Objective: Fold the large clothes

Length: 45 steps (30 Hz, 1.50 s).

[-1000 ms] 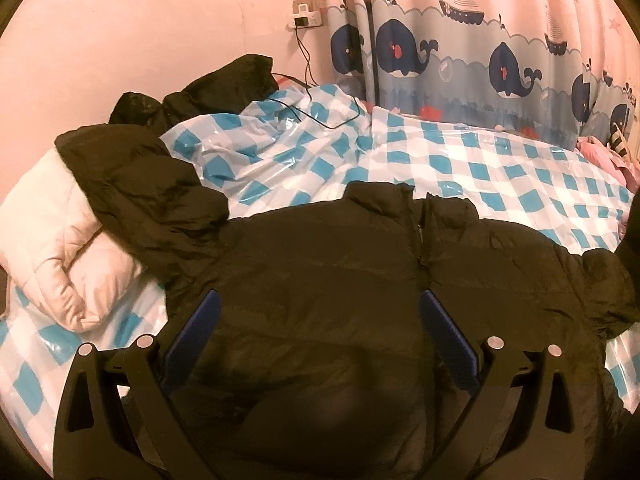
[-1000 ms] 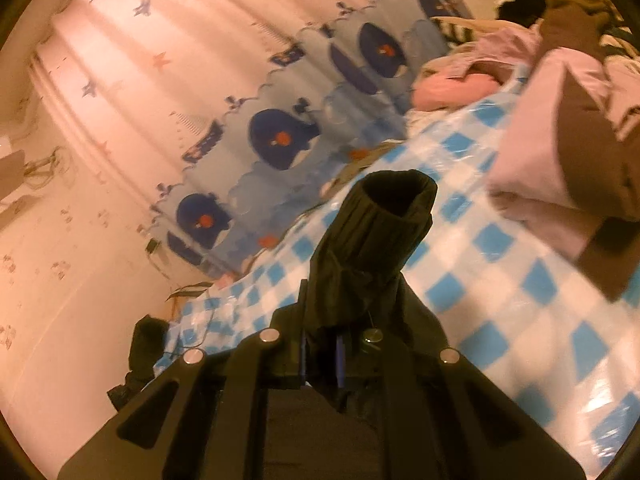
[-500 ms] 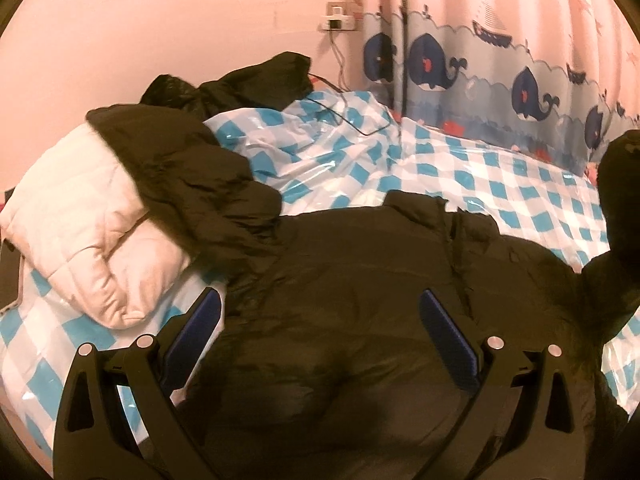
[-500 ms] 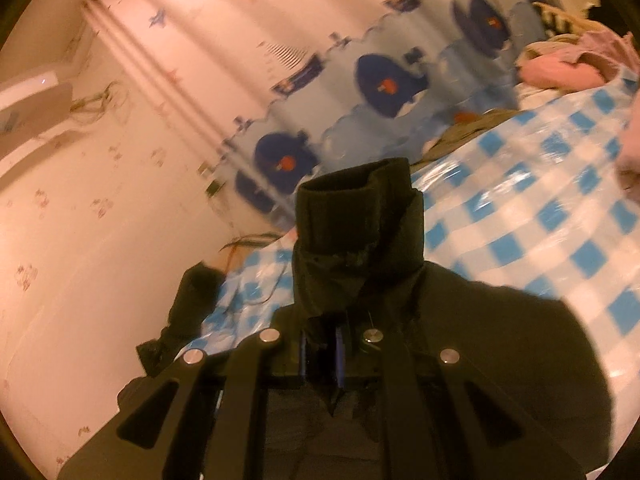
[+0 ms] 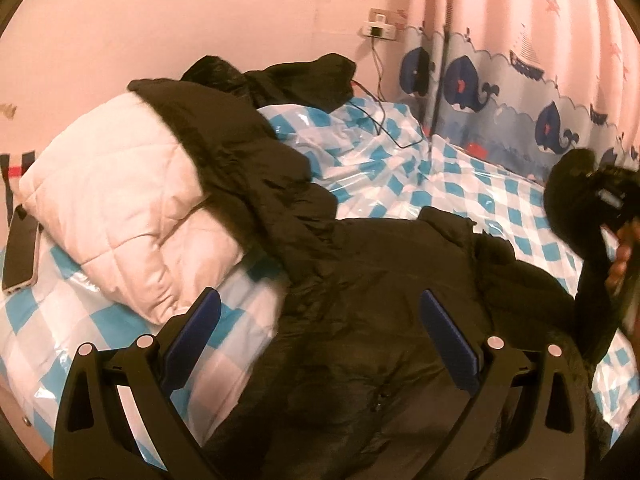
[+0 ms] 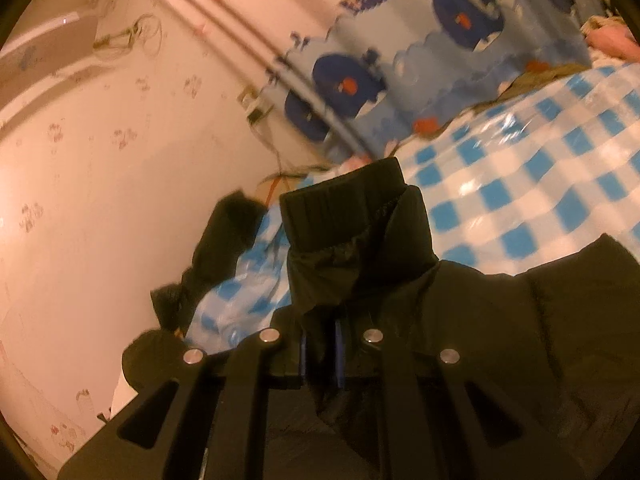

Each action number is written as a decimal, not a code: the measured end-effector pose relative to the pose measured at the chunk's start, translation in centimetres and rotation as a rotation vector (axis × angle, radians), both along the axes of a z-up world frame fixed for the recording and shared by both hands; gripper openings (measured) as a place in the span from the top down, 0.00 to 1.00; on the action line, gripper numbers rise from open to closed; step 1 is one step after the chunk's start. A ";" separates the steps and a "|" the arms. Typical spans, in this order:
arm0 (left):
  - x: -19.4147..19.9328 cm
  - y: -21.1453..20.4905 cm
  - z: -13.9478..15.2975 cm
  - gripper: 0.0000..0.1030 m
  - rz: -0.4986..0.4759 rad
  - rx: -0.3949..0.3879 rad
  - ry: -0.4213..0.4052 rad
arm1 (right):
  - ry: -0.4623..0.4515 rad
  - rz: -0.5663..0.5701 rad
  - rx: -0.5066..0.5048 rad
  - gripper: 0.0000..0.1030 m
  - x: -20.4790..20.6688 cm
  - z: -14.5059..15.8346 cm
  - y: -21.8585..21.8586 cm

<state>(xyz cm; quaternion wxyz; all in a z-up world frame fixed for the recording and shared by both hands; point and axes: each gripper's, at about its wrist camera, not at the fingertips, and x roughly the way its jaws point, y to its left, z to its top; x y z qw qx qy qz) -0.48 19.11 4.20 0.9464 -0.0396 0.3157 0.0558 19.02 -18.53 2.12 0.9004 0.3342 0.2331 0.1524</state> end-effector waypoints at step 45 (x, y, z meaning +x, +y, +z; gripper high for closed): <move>2.0 5.4 -2.9 0.07 0.046 -0.096 0.149 | 0.511 0.033 -0.534 0.22 3.5 -15.4 14.7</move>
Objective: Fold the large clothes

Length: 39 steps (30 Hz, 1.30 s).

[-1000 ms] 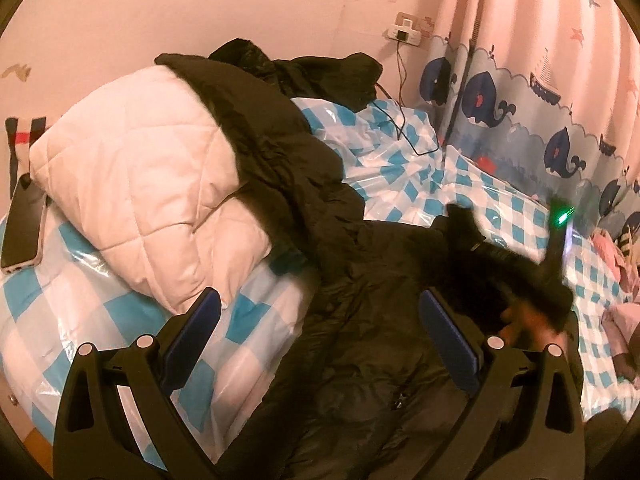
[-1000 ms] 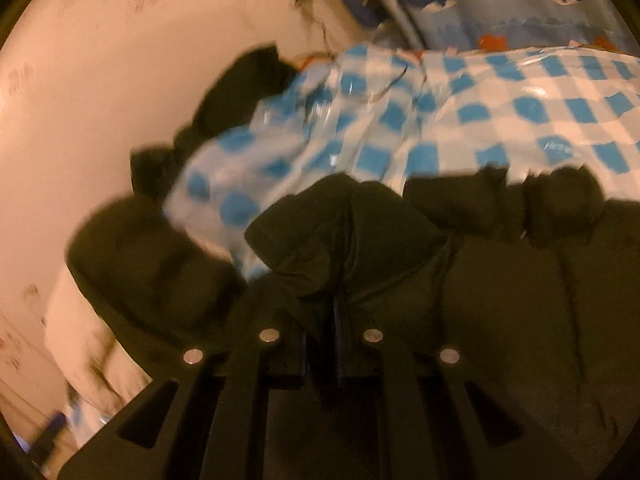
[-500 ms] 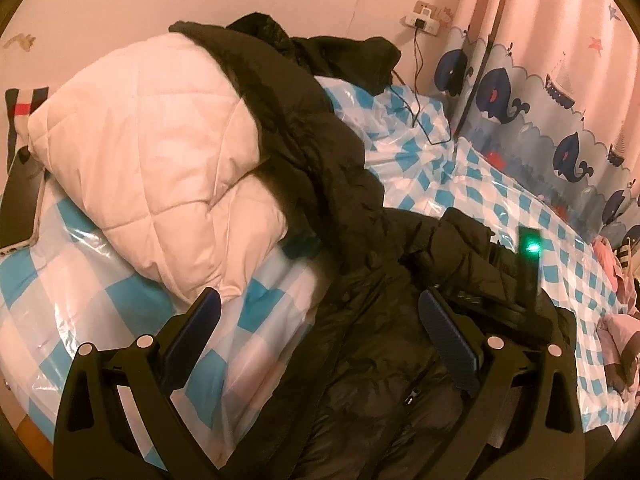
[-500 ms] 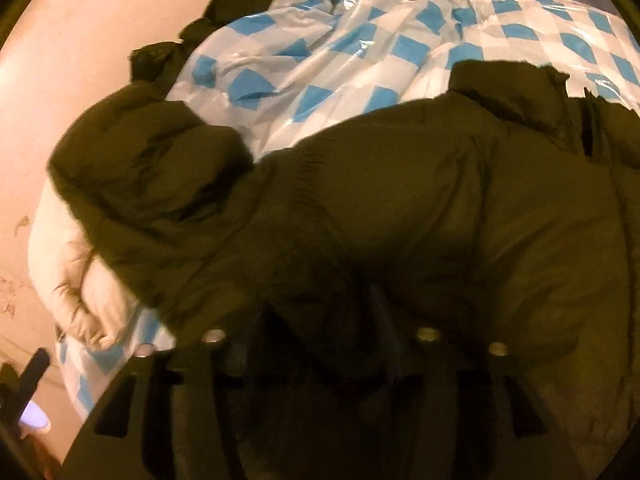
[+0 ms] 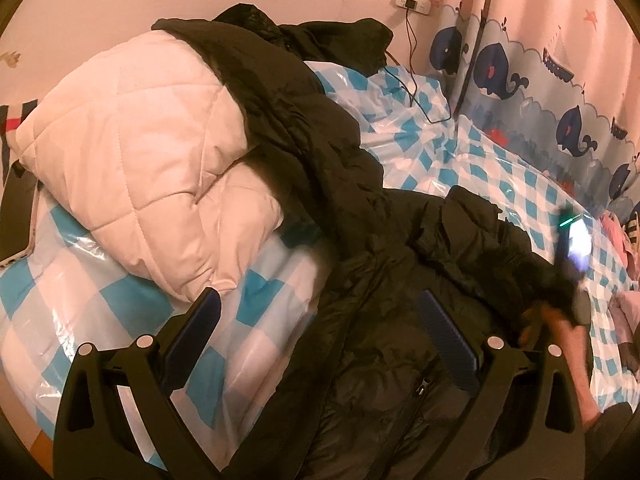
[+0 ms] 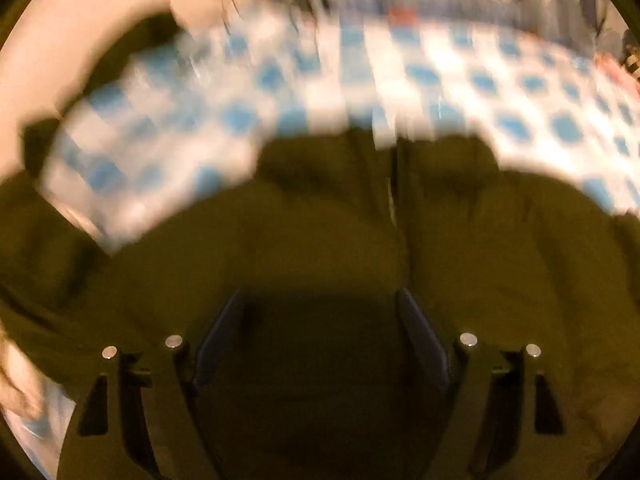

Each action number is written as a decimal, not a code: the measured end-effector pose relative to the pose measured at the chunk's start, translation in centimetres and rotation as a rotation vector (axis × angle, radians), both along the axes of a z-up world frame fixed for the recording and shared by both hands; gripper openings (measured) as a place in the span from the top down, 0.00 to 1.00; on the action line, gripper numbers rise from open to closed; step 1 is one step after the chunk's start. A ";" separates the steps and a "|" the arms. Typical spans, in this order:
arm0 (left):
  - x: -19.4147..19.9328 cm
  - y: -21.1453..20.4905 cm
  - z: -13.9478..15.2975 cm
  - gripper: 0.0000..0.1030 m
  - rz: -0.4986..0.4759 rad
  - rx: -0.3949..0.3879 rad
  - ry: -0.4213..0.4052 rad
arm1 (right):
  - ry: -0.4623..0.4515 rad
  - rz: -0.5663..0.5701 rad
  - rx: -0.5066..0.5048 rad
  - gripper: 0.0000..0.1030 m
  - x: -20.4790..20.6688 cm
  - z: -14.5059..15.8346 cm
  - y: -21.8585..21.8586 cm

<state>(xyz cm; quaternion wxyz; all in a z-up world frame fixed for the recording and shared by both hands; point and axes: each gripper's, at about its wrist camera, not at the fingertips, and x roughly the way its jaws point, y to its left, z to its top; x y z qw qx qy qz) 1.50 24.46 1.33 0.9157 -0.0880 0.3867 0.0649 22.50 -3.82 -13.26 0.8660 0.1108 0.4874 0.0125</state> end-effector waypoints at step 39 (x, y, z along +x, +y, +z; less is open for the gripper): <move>7.3 11.0 14.6 0.07 0.008 -0.110 -0.225 | -0.219 0.016 -0.082 0.07 -10.7 -0.1 -4.8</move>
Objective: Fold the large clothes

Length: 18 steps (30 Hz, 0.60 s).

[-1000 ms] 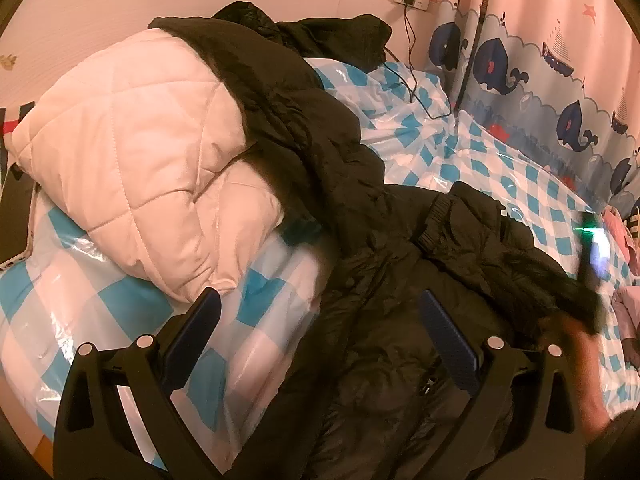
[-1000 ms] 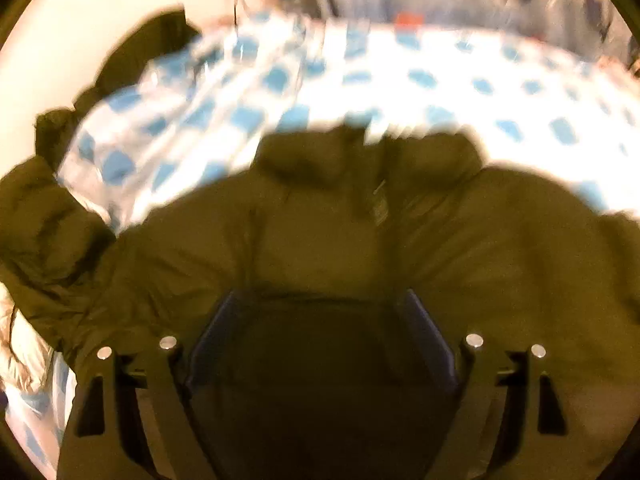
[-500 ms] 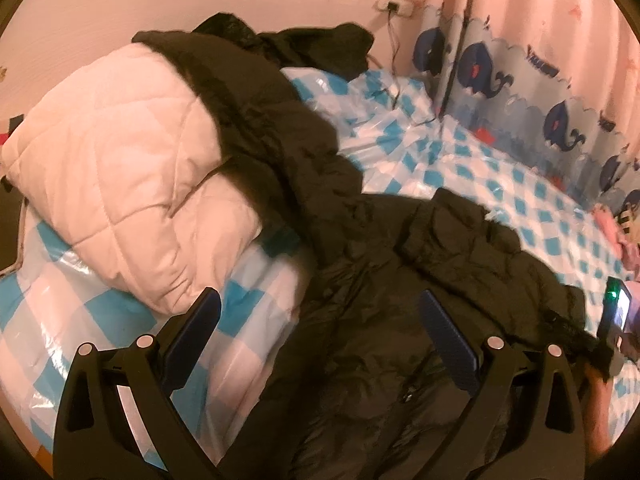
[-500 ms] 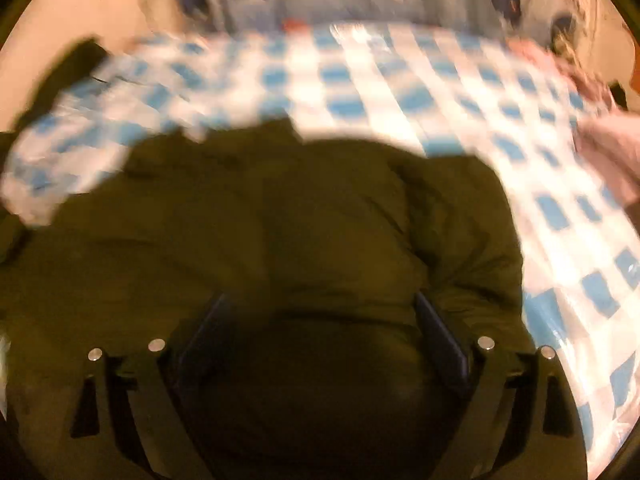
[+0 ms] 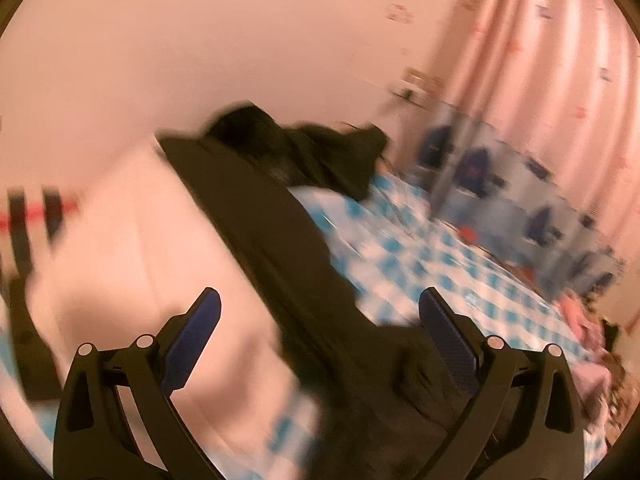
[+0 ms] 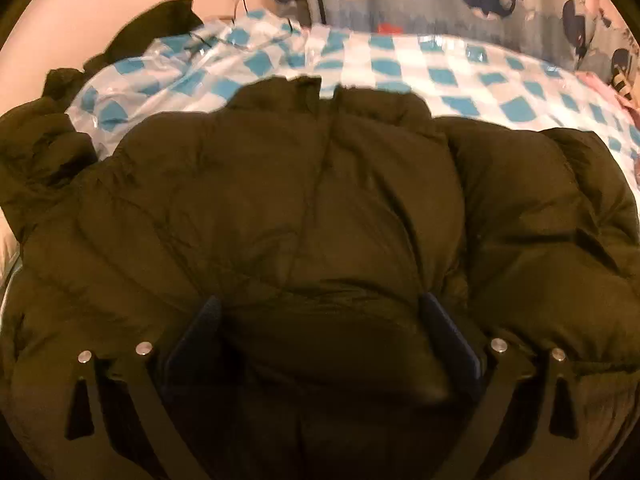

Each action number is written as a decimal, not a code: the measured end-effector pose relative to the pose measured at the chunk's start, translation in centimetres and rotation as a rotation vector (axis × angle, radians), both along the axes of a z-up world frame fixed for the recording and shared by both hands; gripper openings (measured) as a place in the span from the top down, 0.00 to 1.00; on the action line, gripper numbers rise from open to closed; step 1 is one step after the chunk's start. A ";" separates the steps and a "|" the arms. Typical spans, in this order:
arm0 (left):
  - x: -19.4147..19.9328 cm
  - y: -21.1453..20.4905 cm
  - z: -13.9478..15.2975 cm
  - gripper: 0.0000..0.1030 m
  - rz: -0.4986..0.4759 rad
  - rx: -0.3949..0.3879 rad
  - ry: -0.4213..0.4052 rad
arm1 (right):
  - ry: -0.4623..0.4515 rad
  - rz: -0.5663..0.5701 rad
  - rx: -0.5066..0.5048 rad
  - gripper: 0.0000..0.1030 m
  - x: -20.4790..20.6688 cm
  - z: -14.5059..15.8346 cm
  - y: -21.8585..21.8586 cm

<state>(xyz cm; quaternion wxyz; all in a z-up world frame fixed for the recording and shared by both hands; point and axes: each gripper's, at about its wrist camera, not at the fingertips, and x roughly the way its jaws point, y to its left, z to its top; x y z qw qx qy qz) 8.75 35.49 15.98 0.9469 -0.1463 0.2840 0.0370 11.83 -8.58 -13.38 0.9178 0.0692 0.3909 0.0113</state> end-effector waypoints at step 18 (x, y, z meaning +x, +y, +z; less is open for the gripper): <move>15.0 15.1 -2.3 0.07 0.105 -0.357 0.191 | -0.080 0.006 0.089 0.07 -1.9 -0.6 -1.2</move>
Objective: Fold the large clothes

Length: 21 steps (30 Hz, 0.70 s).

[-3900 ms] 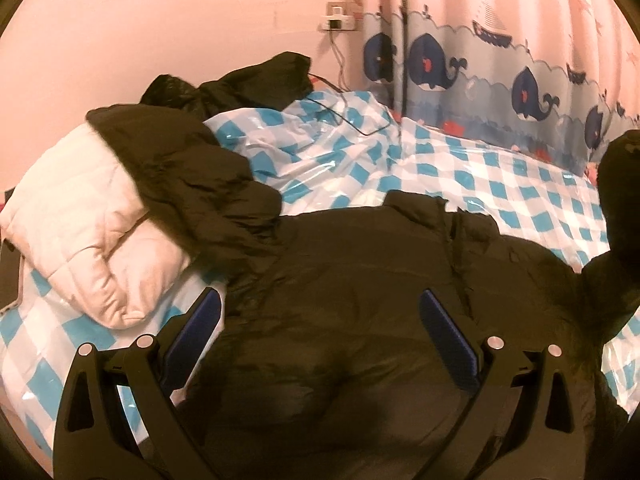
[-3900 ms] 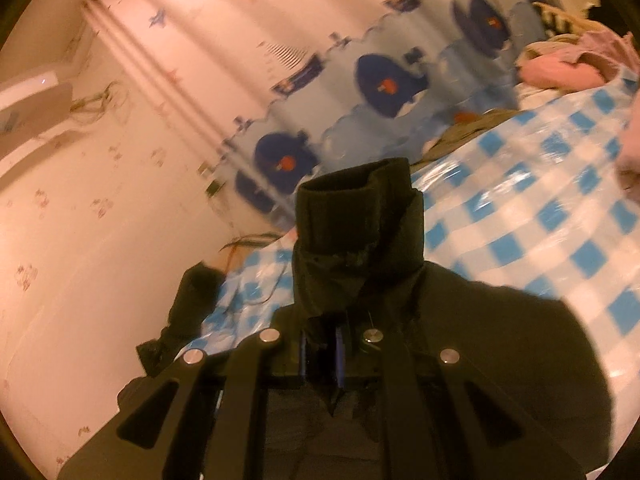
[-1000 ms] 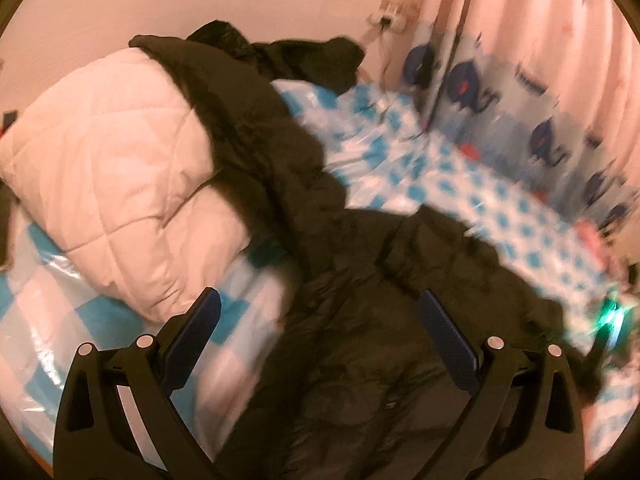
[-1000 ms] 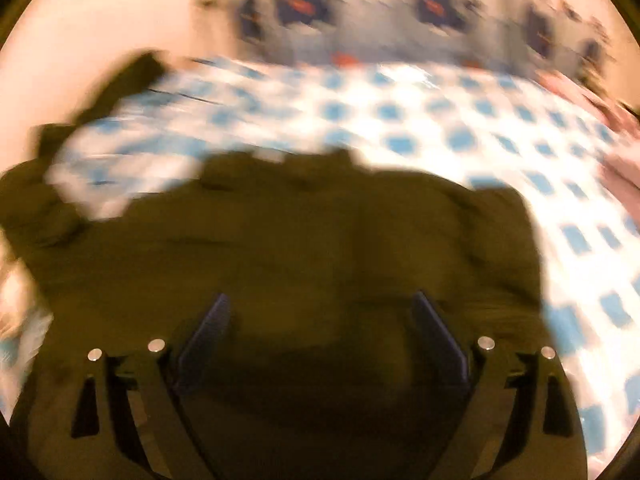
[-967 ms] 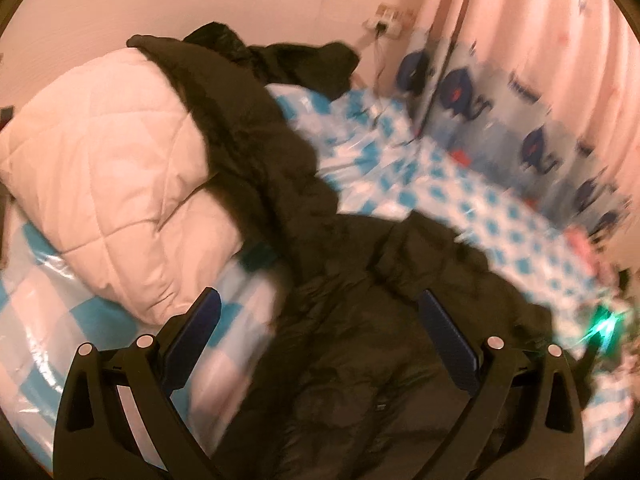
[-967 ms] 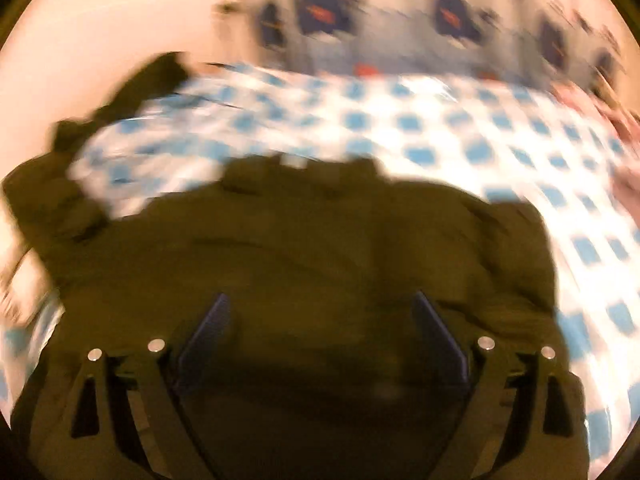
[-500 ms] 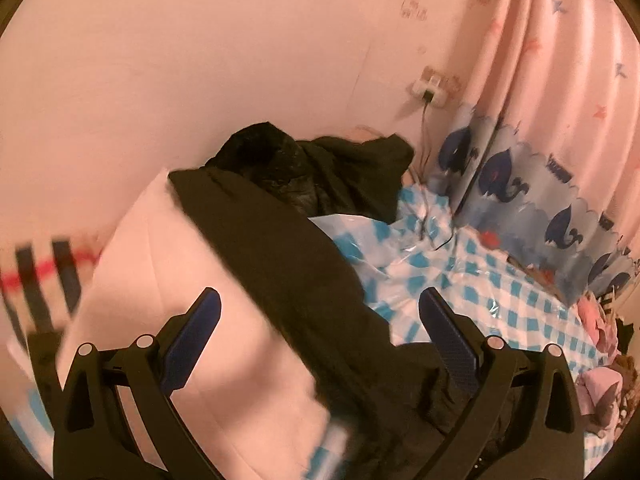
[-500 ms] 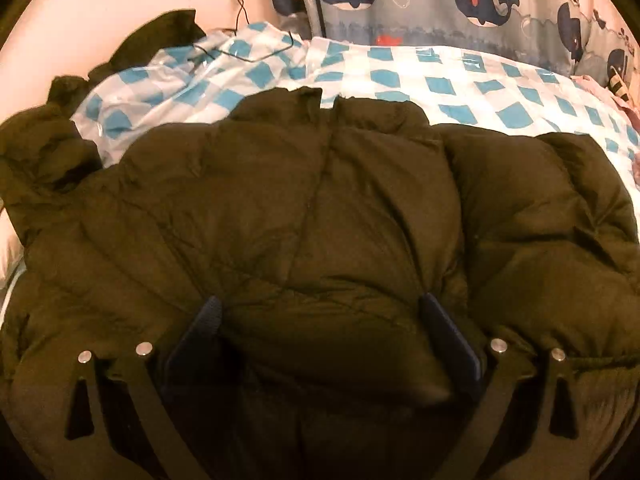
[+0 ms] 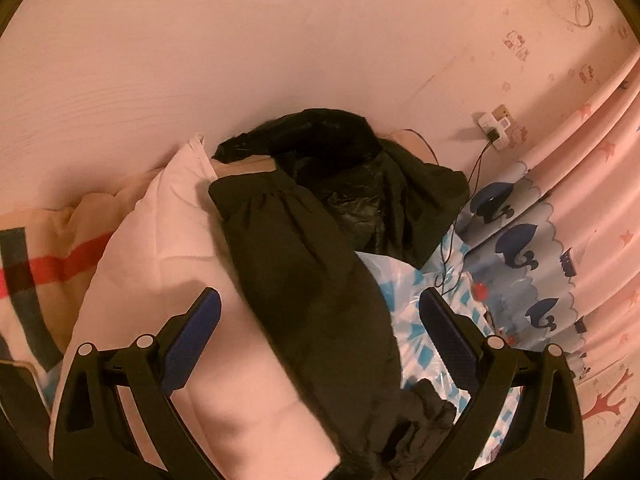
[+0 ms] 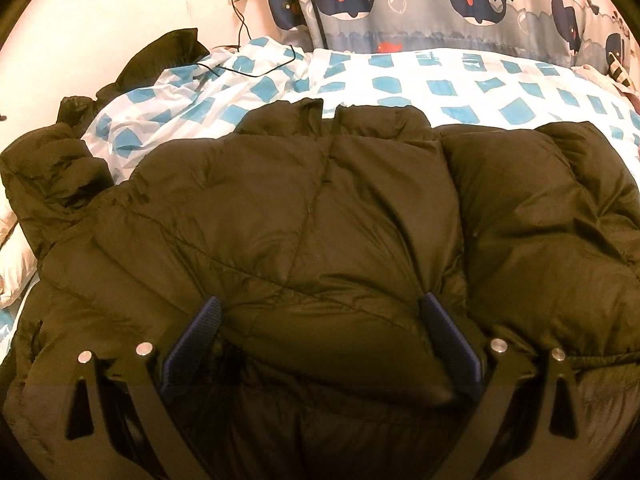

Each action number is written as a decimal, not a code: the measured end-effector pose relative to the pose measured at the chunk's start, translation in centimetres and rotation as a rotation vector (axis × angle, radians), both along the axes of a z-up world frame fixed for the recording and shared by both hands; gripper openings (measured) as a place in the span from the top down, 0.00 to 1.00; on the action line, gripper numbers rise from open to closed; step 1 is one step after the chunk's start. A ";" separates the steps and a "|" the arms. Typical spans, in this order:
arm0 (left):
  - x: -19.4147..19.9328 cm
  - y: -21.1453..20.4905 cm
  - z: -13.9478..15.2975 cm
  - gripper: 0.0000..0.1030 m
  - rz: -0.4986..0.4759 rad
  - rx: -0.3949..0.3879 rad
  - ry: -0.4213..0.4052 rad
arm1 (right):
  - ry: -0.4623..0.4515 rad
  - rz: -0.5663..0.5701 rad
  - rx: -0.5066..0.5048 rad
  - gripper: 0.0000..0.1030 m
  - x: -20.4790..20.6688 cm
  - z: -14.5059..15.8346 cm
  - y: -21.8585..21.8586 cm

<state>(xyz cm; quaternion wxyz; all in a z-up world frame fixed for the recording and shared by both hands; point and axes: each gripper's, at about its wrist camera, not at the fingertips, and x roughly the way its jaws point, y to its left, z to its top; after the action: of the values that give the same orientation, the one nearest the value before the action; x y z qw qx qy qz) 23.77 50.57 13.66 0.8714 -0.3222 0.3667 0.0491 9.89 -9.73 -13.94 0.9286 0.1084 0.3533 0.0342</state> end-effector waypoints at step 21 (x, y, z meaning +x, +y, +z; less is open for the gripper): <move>3.1 -0.4 -2.2 0.94 -0.034 0.074 0.045 | -0.006 0.002 0.010 0.07 0.0 0.0 -0.1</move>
<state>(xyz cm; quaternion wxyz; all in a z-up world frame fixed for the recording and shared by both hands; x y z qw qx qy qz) 26.92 50.16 11.43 0.8750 -0.2822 0.3895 0.0548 9.87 -9.84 -13.93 0.9290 0.1125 0.3507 0.0372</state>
